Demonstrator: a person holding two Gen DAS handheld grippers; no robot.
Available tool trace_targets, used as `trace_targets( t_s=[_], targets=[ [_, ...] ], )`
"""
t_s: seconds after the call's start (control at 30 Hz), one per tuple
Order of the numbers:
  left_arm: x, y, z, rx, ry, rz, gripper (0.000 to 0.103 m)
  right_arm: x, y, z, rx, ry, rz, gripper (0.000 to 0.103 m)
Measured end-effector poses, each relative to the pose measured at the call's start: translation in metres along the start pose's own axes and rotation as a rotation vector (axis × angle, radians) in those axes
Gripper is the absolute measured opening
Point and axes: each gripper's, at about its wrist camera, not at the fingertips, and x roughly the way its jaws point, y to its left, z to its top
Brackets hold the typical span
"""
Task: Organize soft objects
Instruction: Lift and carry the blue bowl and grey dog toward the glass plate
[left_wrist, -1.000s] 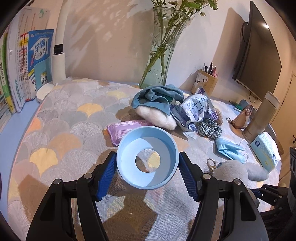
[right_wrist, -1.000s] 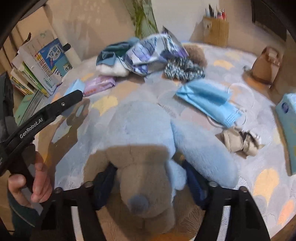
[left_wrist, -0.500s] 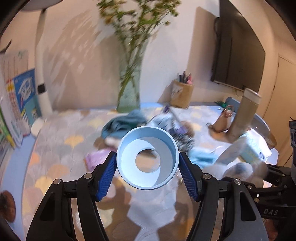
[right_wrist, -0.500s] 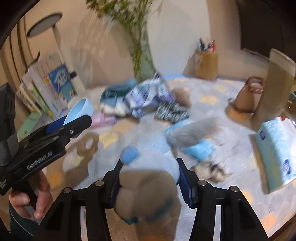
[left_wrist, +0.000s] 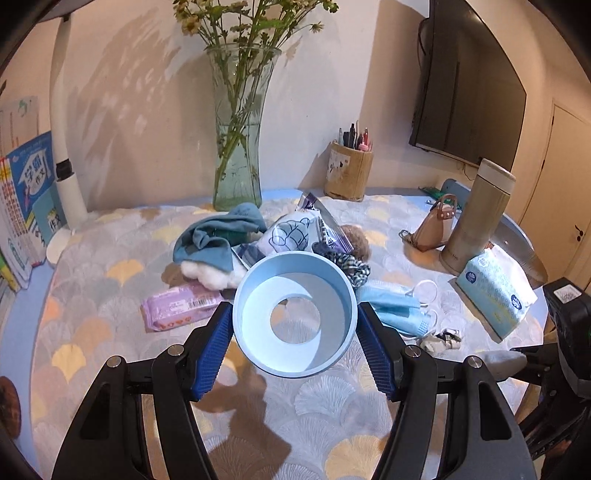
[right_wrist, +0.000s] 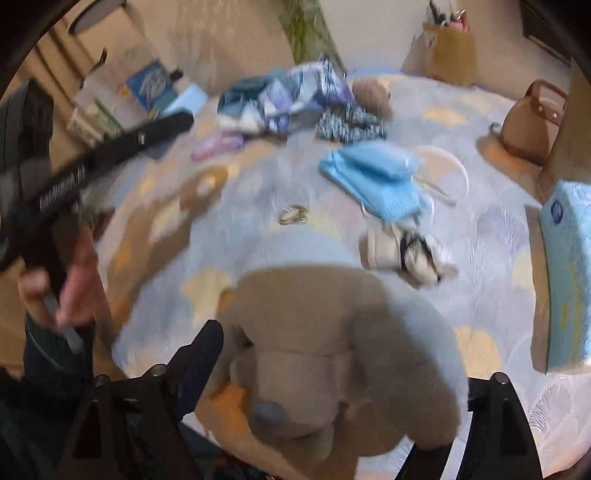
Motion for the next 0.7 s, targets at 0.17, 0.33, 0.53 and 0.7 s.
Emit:
trace_targets(
  t_s=[0.17,0.33,0.53,0.7],
  targets=[
    [-0.001,-0.003,-0.003,0.003,0.004,-0.010,0.065,-0.004,-0.009,-0.005,0.061,-0.011,0.131,0.085],
    [-0.001,-0.010,-0.005,0.018,0.010,-0.021,0.065,0.012,-0.003,0.003,0.120,-0.056,0.040,0.068],
    [-0.004,-0.024,-0.003,0.043,0.003,-0.031,0.065,0.001,0.013,0.014,0.098,-0.133,0.067,0.057],
    [-0.012,-0.039,0.015,0.068,-0.045,-0.051,0.065,-0.037,0.011,0.026,0.087,-0.241,0.026,0.057]
  ],
)
